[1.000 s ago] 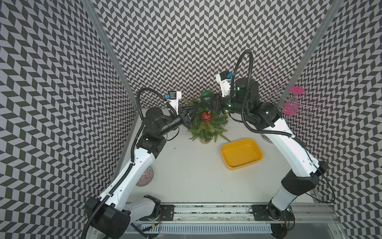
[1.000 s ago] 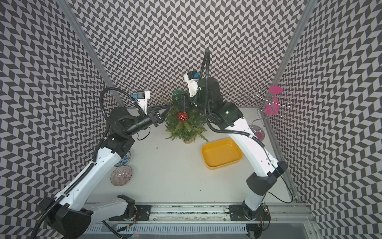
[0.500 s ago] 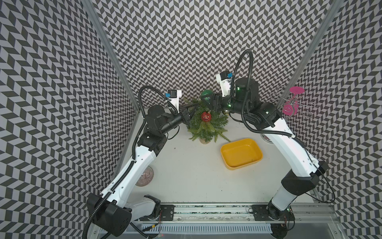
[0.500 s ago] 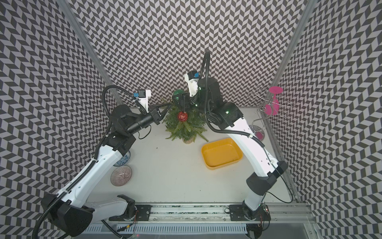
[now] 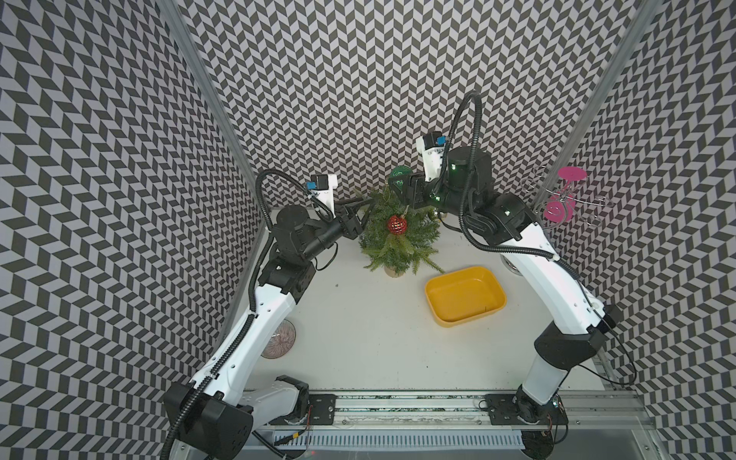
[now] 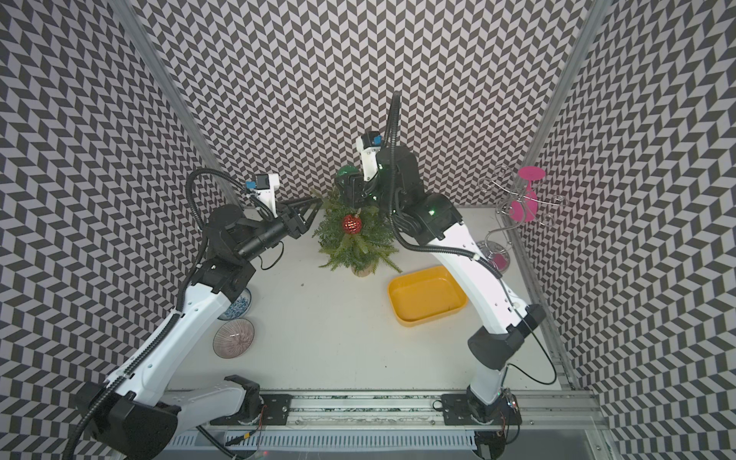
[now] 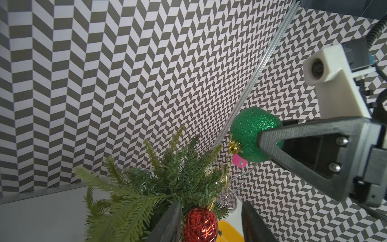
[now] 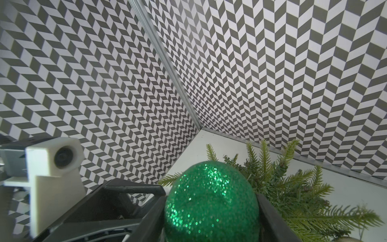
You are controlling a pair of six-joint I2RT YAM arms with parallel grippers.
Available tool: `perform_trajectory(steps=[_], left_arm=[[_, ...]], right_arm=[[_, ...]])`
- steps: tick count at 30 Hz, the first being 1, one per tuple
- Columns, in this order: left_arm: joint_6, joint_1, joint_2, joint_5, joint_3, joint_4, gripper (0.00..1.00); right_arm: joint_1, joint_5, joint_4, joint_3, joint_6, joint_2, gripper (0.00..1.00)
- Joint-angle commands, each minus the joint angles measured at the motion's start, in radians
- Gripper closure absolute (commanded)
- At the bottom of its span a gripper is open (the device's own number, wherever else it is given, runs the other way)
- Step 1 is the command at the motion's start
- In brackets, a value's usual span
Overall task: Decorate the small christmas tree with ornaments
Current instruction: Hang an ornament on the christmas tree.
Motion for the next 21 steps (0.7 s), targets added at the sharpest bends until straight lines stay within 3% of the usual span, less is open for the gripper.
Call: perform_trajectory(steps=[1,21], left_arm=[[-0.016,0.009,-0.025,-0.010,-0.015,-0.008,0.50],[-0.034,0.010,-0.036,0.014,-0.046,0.003,0.50]], right_arm=[[0.006,0.060,0.065,0.028,-0.025,0.023,0.42],[0.005,0.205,0.219,0.072,-0.092,0.087,0.42]])
